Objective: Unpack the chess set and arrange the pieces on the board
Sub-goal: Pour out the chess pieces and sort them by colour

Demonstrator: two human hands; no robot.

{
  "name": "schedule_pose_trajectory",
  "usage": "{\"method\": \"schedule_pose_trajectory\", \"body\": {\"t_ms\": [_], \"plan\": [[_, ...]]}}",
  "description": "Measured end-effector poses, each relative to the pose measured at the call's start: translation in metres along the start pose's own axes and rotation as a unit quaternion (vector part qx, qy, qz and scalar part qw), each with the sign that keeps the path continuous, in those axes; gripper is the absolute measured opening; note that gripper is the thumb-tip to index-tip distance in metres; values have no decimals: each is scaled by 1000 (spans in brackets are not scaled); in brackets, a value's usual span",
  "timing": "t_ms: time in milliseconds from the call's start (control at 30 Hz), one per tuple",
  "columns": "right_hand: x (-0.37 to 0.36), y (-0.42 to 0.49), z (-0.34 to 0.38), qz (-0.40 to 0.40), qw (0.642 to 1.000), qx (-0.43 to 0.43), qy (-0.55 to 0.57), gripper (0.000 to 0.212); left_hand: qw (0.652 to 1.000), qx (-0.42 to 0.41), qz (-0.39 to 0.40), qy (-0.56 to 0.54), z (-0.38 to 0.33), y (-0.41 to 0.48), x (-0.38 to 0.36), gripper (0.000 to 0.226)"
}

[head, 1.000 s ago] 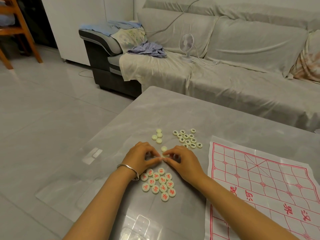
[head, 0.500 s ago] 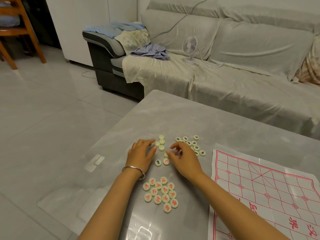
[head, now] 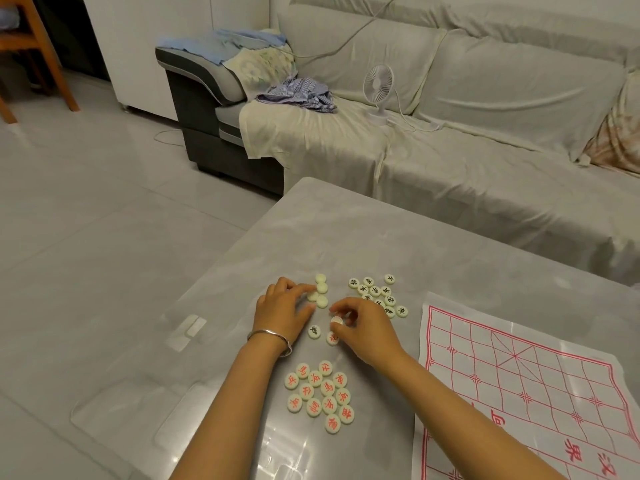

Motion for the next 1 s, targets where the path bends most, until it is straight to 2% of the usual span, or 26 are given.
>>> {"method": "schedule_pose_trajectory", "body": {"t_ms": [133, 367, 533, 667, 800, 900, 1000], "plan": [[4, 1, -2, -21, 999, 37, -6, 13, 999, 3, -34, -35, 0, 1, 3, 19], [-3, 14, -2, -79, 996, 26, 6, 14, 994, 13, -40, -105, 9, 1, 5, 22], [-6, 23, 1, -104, 993, 38, -34, 14, 998, 8, -34, -59, 7, 0, 4, 29], [1, 23, 2, -100, 994, 32, 17, 14, 993, 20, -58, -103, 8, -1, 5, 19], [4, 16, 3, -54, 997, 57, -24, 22, 983, 13, 21, -183, 8, -4, 12, 14], [4, 0, -3, -29, 989, 118, -85, 38, 981, -6, 95, -168, 6, -13, 18, 27], [5, -17, -10, -15, 986, 141, -91, 42, 984, -17, 108, -138, 4, -18, 20, 32]]}}
Point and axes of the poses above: each hand's wrist, its own y-axis towards the middle knuckle, its own x-axis out of the back of the hand, z = x × y, the point moved 3 cm from there along y, towards the middle knuckle, and after that the axes turned 8 degrees about -x, right-handed, at the moved point
